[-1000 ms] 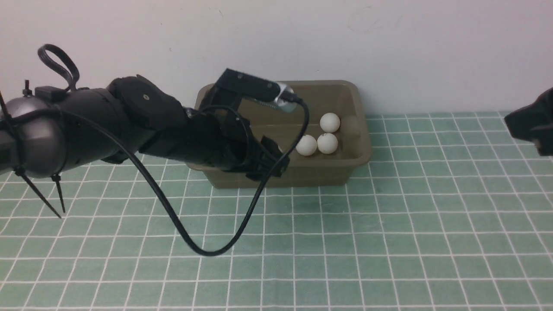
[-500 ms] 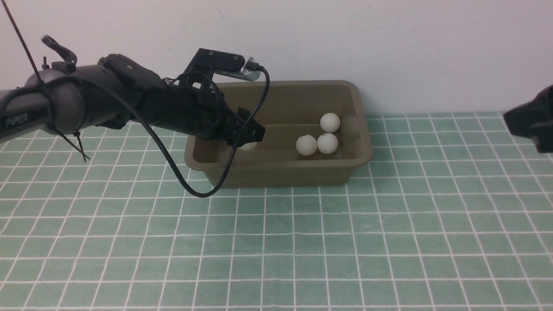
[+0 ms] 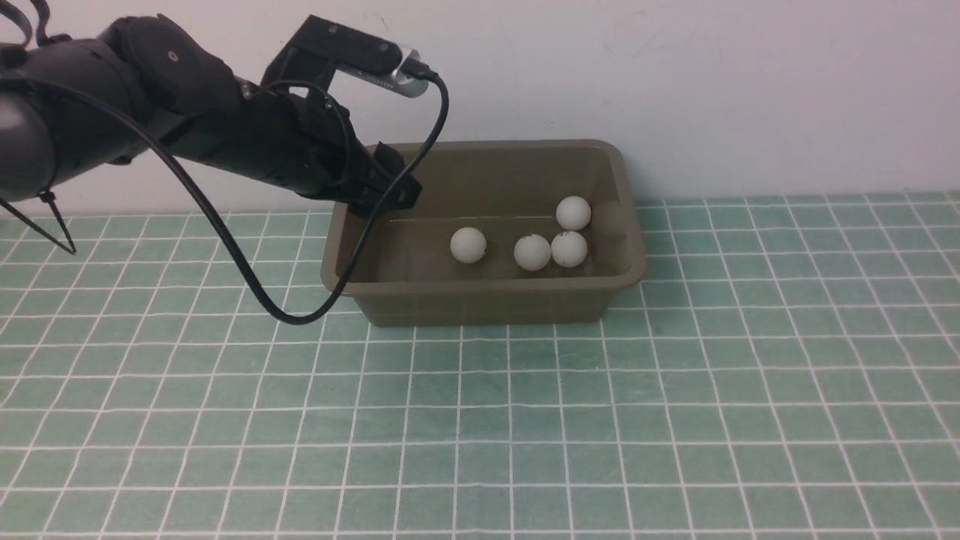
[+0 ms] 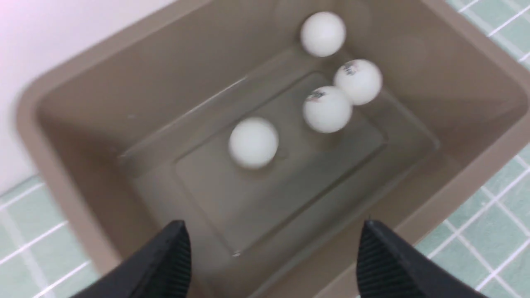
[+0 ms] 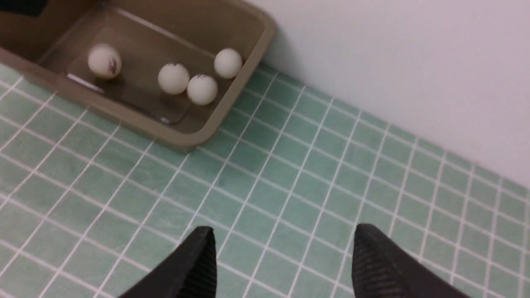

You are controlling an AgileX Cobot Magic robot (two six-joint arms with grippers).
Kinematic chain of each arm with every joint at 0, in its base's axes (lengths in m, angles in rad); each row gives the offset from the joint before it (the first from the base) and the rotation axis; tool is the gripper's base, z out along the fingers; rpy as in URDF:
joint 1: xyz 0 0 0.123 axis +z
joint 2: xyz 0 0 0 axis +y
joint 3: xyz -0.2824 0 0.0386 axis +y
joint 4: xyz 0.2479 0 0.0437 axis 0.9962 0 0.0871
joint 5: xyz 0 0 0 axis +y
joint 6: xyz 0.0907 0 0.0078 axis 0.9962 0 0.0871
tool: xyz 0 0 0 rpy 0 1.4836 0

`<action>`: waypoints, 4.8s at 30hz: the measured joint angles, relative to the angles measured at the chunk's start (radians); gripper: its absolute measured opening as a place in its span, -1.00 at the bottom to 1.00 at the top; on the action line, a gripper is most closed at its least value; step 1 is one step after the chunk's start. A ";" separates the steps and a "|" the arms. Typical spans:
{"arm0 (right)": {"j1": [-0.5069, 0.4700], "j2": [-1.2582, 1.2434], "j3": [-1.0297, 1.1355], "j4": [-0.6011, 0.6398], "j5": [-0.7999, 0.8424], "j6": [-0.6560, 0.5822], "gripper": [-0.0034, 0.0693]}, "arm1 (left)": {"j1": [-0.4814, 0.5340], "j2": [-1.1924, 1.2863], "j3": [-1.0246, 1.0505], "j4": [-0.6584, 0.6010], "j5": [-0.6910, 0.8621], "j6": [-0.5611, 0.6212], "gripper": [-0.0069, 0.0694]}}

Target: Put the table tennis balls in the box on the green coffee tablecloth.

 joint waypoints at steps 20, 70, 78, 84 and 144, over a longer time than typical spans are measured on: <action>0.000 -0.708 0.670 0.190 -0.449 -0.038 0.21 | 0.001 -0.052 -0.001 0.111 0.046 -0.110 0.43; -0.200 -0.777 1.043 0.175 -0.661 0.068 0.21 | 0.001 -0.052 -0.001 0.043 0.082 -0.113 0.43; -0.413 -0.777 1.065 0.209 -0.670 0.068 0.21 | 0.001 -0.052 -0.001 0.043 0.082 -0.113 0.43; -0.452 -0.779 1.174 0.217 -0.660 0.068 0.21 | 0.001 -0.052 -0.001 0.043 0.082 -0.113 0.43; -0.452 -0.867 1.228 0.269 -0.593 0.068 0.21 | 0.080 -0.078 -0.001 -0.279 0.188 -0.064 0.43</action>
